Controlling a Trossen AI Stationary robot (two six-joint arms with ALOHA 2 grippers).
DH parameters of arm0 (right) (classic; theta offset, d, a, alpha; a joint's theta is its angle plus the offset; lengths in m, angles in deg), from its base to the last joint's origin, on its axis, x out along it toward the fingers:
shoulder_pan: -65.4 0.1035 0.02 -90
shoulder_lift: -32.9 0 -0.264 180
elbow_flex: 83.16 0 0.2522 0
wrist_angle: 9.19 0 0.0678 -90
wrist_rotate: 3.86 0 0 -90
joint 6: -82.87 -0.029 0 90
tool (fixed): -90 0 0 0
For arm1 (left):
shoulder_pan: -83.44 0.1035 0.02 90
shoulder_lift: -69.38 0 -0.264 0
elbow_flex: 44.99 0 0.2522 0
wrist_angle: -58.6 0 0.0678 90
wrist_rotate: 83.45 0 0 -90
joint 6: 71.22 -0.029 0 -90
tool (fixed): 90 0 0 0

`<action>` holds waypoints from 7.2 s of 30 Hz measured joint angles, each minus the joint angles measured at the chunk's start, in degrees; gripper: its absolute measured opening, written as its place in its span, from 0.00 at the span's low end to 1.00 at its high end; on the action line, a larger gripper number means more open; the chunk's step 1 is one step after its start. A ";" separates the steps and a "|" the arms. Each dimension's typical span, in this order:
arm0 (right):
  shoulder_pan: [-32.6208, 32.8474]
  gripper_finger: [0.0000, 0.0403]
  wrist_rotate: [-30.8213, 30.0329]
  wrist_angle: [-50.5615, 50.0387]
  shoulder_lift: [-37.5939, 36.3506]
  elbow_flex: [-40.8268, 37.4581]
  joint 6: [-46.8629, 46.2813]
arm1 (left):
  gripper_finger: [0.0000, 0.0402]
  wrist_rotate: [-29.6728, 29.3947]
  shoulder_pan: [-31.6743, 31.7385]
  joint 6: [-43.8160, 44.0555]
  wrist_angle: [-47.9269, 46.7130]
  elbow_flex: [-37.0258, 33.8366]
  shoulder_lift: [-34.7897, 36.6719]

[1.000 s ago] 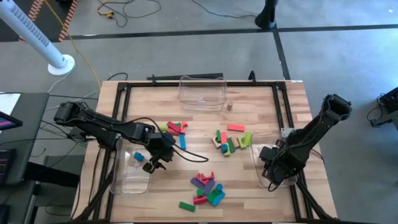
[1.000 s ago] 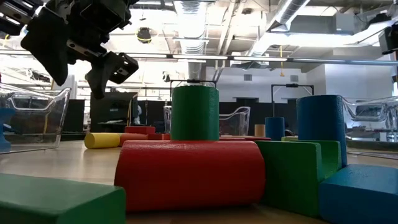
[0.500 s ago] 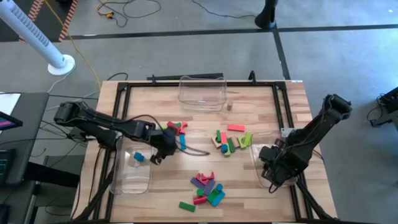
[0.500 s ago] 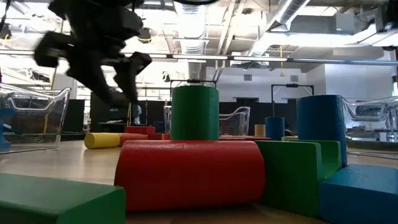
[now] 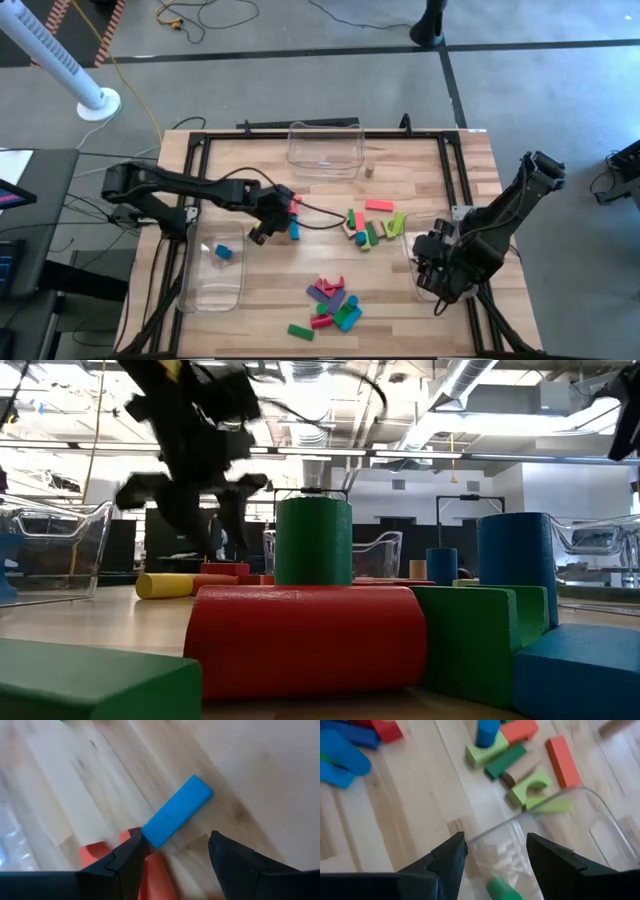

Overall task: Sort blocks by size
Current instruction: Put the light blue rectangular block into the top transparent bin

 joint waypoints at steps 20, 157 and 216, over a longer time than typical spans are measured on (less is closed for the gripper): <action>0.09 0.59 -2.02 3.10 0.02 0.24 2.44 | 0.43 0.65 1.24 -7.27 -14.62 19.30 -23.75; -31.22 0.24 4.12 64.09 25.64 13.42 94.17 | 0.44 21.35 4.24 9.50 -15.26 20.07 8.26; -81.18 0.31 40.64 65.38 35.39 13.40 64.52 | 0.44 12.24 3.77 30.42 25.49 -17.65 29.40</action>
